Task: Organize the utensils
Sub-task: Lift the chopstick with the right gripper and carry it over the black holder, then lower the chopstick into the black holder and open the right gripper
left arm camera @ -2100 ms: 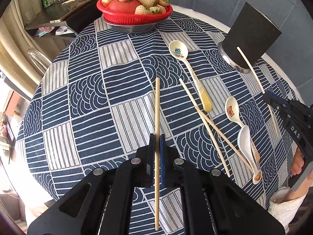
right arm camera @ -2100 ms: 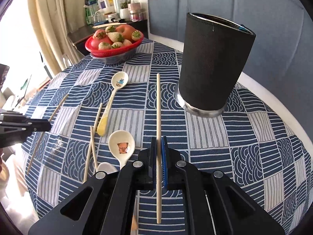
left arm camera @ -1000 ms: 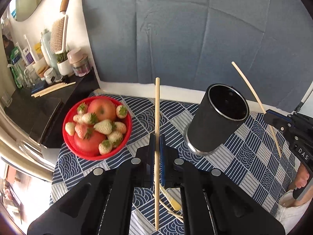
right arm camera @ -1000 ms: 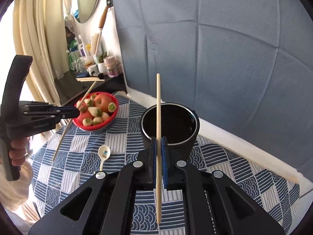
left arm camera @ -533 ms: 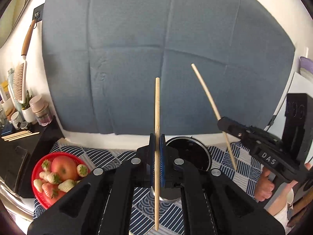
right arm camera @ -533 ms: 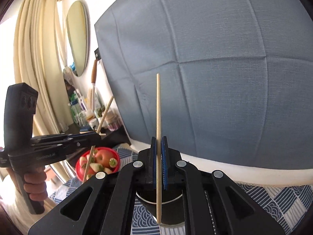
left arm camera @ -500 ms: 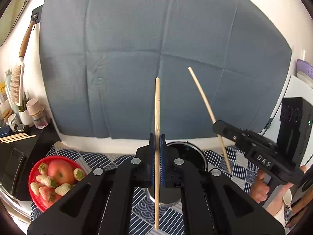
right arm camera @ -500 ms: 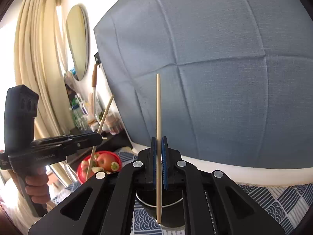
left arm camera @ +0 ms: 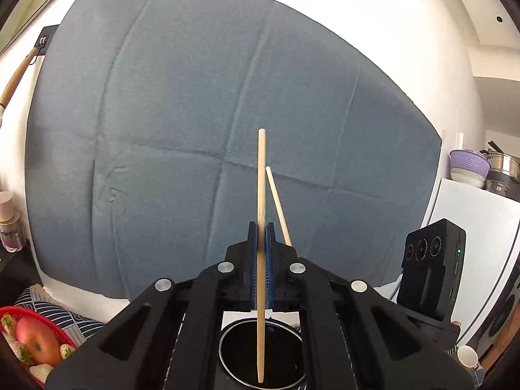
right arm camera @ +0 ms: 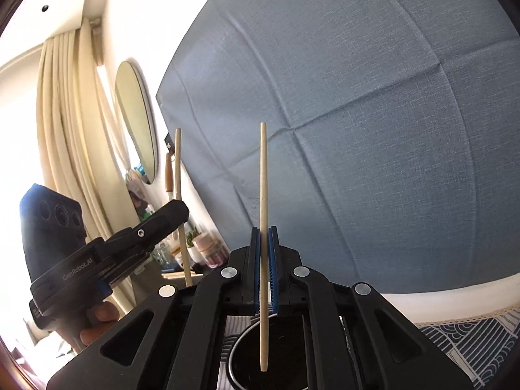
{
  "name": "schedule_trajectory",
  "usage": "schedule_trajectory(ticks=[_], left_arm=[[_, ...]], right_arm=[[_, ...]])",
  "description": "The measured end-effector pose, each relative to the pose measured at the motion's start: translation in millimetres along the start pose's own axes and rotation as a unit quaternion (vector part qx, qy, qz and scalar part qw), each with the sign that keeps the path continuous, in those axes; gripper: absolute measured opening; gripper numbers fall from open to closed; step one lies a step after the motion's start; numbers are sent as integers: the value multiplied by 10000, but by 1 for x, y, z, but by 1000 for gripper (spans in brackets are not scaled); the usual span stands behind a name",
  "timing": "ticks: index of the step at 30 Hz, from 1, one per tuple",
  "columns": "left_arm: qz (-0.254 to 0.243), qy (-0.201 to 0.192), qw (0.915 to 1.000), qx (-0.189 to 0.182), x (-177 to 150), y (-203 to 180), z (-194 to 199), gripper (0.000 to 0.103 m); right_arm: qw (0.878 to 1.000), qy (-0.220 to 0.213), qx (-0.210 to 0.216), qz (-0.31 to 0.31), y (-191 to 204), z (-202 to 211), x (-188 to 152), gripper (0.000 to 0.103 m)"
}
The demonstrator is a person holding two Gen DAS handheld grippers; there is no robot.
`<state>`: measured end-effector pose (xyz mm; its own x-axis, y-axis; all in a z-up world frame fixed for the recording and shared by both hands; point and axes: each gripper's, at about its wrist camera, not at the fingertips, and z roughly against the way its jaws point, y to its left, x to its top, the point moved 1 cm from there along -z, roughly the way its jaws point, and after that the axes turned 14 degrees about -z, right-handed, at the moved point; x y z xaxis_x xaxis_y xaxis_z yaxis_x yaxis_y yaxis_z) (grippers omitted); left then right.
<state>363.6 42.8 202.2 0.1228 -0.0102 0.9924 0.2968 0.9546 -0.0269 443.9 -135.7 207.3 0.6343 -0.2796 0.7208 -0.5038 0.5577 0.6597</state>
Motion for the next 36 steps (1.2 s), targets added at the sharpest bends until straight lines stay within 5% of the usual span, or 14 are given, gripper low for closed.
schedule_trajectory(ticks=[8,32,35,36], left_arm=[[17,-66,10000,-34,-23,1,-17,5],[-161,805,9966,-37,-52,-9,-9,7],[-115,870,9961,46,-51,-2,0,36],[-108,837,9964,130,-50,0,6,55]], right_arm=[[10000,-22,10,-49,-15,-10,-13,5],[9948,428,-692,610,5,9,-38,8],[9908,315,-1054,788,10,19,-40,20],[9893,263,-1158,853,12,24,-40,42]])
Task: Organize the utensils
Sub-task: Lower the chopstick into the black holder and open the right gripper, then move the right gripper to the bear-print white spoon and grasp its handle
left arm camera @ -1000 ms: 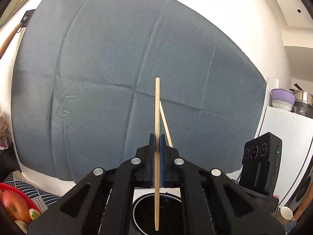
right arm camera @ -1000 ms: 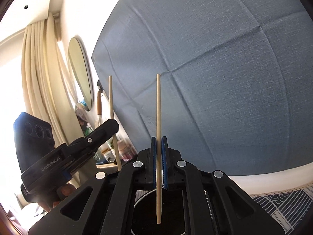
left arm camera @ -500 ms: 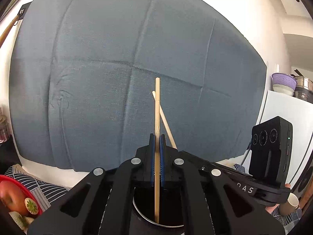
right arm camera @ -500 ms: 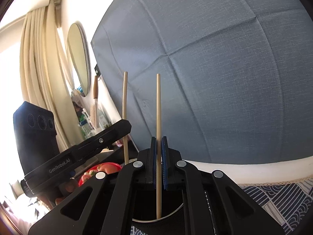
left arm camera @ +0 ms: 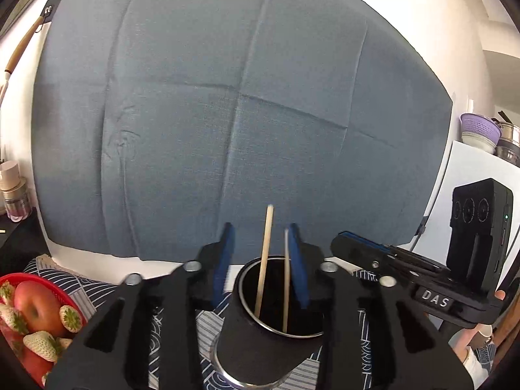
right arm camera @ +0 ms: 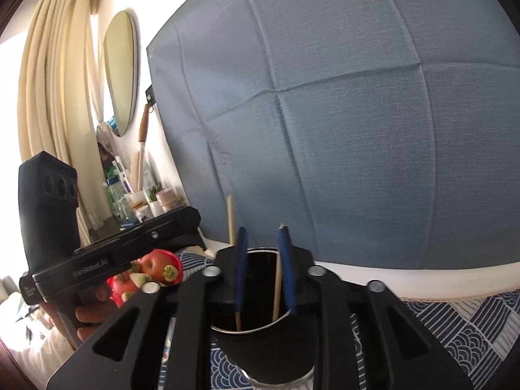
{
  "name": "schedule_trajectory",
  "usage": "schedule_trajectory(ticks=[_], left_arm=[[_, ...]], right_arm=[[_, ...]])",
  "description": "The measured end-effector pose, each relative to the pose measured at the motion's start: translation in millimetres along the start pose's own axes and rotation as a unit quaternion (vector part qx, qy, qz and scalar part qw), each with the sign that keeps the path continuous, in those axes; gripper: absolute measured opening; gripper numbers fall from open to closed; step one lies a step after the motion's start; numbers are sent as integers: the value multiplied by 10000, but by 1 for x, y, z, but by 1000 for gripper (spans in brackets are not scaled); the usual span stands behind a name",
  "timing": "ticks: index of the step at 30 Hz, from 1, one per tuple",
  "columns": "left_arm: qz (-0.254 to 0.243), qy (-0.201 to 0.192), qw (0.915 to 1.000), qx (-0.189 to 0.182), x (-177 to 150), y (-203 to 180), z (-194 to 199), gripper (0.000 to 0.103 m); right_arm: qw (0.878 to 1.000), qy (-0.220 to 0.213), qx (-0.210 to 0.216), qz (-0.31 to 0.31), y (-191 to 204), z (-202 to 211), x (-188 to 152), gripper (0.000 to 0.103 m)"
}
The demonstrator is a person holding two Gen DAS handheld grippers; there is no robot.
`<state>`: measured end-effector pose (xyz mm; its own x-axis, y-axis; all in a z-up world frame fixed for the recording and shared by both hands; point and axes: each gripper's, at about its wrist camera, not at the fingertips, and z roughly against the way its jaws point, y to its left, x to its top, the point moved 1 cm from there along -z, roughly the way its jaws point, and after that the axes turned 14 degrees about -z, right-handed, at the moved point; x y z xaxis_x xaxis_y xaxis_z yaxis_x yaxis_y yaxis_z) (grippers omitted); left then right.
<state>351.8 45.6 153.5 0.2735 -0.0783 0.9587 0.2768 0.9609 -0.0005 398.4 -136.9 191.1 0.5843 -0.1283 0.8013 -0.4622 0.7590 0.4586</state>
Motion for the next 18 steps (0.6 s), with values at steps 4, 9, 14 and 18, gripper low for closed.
schedule_trajectory(ticks=[4,9,14,18], left_arm=[[69,-132,9997,209,2,9,25,95],[-43,-17,9990,445,1,9,46,97],[-156,168,9986,482,-9,4,59,97],[-308,267,9980,481,-18,-4,68,97]], right_arm=[[9996,-190,-163,153,4,22,-2,66],[9980,-273,-386,423,14,42,-12,88],[9974,-50,-481,527,21,50,-25,88],[9967,10,-542,596,25,61,-35,88]])
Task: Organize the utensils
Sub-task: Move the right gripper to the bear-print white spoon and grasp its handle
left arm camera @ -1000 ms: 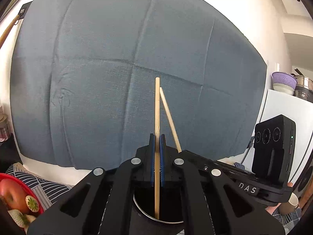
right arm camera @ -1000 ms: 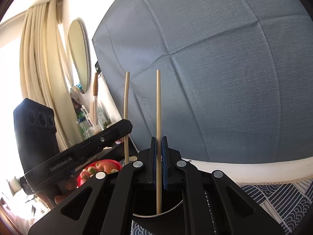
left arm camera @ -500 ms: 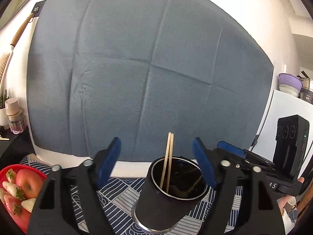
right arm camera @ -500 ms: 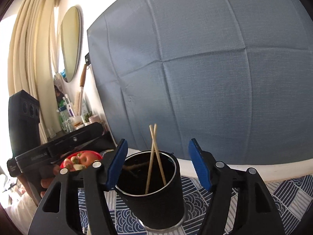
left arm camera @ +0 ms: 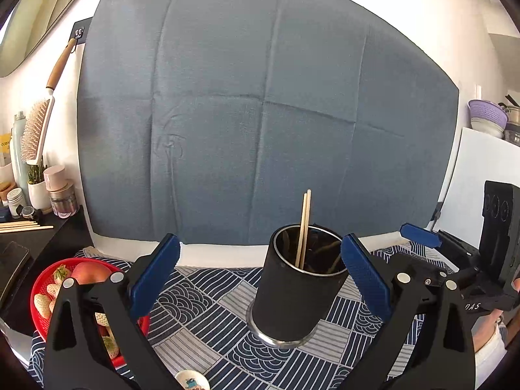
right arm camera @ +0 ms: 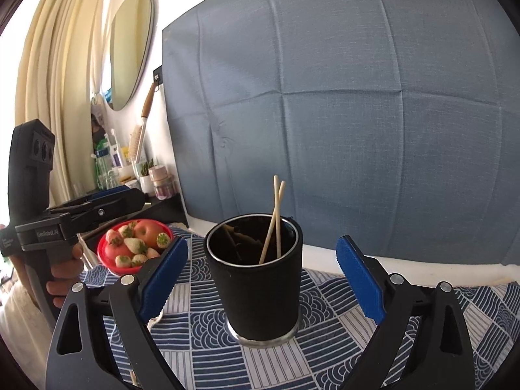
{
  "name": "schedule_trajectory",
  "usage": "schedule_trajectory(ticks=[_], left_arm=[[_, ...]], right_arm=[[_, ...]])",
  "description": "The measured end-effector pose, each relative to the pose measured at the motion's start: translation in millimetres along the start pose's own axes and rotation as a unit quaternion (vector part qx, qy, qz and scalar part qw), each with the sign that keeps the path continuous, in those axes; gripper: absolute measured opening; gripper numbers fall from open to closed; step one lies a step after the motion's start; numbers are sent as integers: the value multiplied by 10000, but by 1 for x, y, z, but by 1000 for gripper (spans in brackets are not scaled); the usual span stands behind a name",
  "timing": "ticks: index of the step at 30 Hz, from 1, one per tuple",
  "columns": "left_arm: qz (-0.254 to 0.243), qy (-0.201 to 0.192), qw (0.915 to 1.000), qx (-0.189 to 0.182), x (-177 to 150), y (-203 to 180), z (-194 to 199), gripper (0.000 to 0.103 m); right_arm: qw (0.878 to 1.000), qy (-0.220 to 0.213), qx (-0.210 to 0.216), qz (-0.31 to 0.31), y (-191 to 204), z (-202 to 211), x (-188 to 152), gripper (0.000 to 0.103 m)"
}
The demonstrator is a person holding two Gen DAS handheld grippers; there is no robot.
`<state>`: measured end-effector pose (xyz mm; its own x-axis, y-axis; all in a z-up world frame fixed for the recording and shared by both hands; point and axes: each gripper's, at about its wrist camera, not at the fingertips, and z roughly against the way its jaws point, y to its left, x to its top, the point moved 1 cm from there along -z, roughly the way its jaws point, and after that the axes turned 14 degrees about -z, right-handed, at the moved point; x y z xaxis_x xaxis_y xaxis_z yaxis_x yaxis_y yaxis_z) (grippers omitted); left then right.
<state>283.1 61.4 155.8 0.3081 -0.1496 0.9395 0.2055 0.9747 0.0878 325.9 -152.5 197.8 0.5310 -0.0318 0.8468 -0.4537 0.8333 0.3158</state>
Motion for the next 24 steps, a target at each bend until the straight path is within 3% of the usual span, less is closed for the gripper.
schedule_trajectory(ticks=[8,24], left_arm=[[-195,191,9996,-28,-18,-13,19,97],[-657,979,9921,-433,-76,-43,32,97]], right_arm=[[10000,-21,-75,20,7,27,-14,89],[9996,179,-225,-55,10,58,-60,90]])
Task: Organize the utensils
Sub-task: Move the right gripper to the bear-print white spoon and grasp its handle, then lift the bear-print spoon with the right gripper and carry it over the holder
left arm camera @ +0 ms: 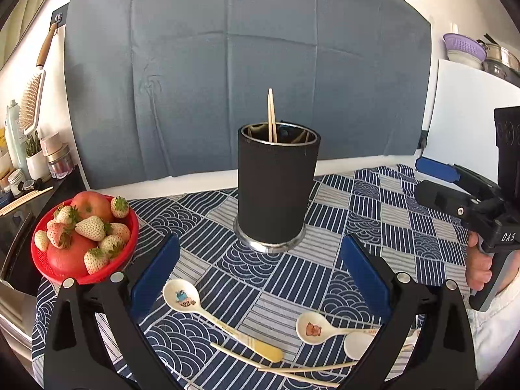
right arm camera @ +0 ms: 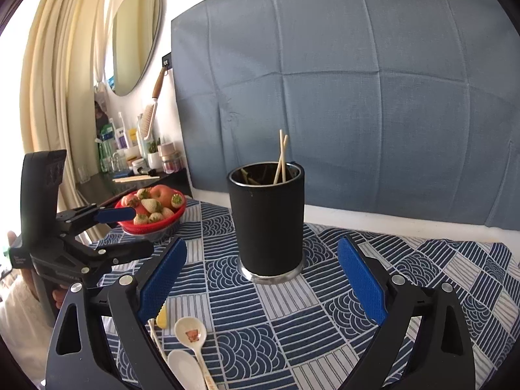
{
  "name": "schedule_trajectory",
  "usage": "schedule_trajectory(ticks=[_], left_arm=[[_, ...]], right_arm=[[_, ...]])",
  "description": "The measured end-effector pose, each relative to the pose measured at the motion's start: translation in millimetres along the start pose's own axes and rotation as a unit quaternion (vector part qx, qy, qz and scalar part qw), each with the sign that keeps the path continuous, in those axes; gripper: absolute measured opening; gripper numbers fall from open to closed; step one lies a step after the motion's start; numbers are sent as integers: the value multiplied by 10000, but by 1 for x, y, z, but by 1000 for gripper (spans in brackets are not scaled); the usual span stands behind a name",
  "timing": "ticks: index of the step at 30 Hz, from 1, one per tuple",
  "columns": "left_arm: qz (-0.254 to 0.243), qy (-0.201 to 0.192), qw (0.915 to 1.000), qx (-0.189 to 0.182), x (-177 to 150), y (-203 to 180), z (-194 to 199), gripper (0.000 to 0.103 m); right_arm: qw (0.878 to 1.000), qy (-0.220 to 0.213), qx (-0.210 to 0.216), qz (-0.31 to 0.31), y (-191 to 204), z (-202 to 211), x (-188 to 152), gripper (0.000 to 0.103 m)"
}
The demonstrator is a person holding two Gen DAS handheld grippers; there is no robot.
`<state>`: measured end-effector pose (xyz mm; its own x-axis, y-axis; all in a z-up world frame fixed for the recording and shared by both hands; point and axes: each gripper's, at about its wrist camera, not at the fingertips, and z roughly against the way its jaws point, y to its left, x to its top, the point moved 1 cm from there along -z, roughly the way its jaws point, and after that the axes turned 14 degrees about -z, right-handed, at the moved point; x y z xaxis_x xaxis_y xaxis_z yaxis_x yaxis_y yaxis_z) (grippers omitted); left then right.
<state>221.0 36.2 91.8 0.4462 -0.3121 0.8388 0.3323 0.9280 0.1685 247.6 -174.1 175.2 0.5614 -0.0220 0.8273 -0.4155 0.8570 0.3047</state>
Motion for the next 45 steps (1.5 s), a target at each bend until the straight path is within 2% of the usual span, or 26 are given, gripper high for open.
schedule_trajectory(ticks=[9,17,23,29,30,31,32,33,37,42,45], left_arm=[[-146,544,9982,-222,-23,-15,-19,97],[29,1080,9922,-618,-42,-21,-39,97],[347,1422,9853,-881,-52,-19,-52,95],[173,1660,9782,-1235,-58,-29,-62,76],[106,1732,9767,-1263,-58,-33,-65,63],[34,1821,9751,-1265,-59,-37,-68,40],[-70,1918,9728,-1294,-61,-42,-71,23],[-174,1958,9713,-1336,-61,-46,-73,12],[-10,1837,9727,-1421,-56,-44,-71,7],[-138,1652,9790,-1190,-41,-45,-63,7],[-163,1518,9813,-1173,-29,-47,-57,6]], right_arm=[[9996,291,-57,44,-6,-5,-23,90],[9980,592,-175,-108,-23,-16,-36,90],[9965,794,-219,-152,-31,-25,-44,90],[9947,983,-202,-238,-38,-33,-52,90],[9943,1018,-199,-241,-38,-34,-54,90],[9940,1053,-195,-237,-38,-36,-55,90],[9936,1088,-198,-226,-38,-37,-56,90],[9932,1126,-201,-204,-37,-39,-57,90],[9913,1301,-186,-37,-30,-45,-63,90],[9870,1593,17,220,-15,-53,-74,90],[9837,1762,162,305,-7,-58,-79,90]])
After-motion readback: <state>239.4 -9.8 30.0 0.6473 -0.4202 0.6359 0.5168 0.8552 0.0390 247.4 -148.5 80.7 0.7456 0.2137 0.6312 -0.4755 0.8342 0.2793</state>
